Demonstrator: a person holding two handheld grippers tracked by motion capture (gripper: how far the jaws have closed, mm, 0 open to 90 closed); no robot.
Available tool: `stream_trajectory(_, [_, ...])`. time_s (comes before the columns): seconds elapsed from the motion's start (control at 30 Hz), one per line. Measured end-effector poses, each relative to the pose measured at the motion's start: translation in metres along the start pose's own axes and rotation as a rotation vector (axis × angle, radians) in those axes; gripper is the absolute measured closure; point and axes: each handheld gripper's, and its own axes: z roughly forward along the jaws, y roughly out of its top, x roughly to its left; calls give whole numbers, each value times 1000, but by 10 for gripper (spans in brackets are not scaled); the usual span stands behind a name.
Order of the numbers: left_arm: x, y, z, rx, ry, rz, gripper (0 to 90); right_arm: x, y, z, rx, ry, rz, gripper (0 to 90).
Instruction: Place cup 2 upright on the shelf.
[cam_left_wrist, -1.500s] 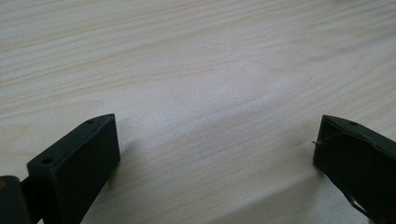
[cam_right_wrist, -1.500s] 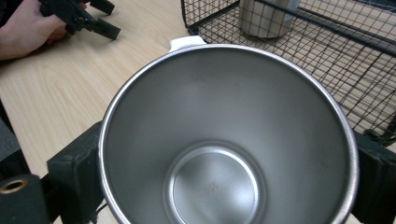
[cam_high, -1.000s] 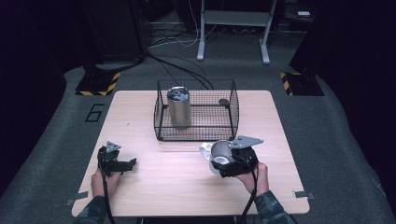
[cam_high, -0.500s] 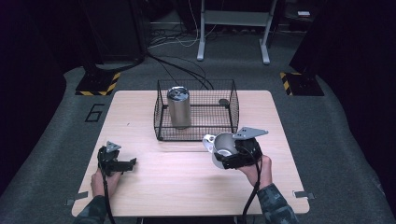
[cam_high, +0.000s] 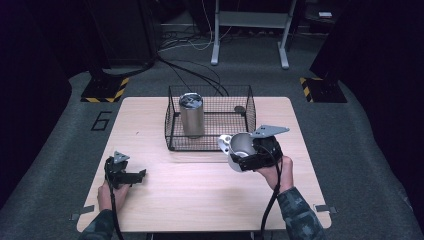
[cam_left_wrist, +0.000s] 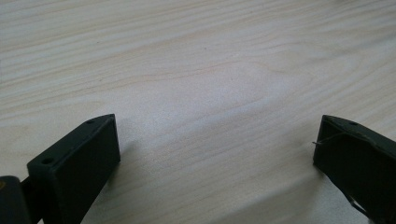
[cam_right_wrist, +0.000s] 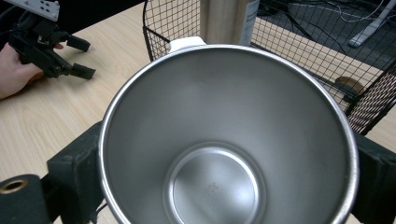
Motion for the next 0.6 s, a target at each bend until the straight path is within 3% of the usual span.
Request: stream_trajectory(0.6, [0,0,0,0,0,0,3,-21,32,-2,-29,-44,13,61])
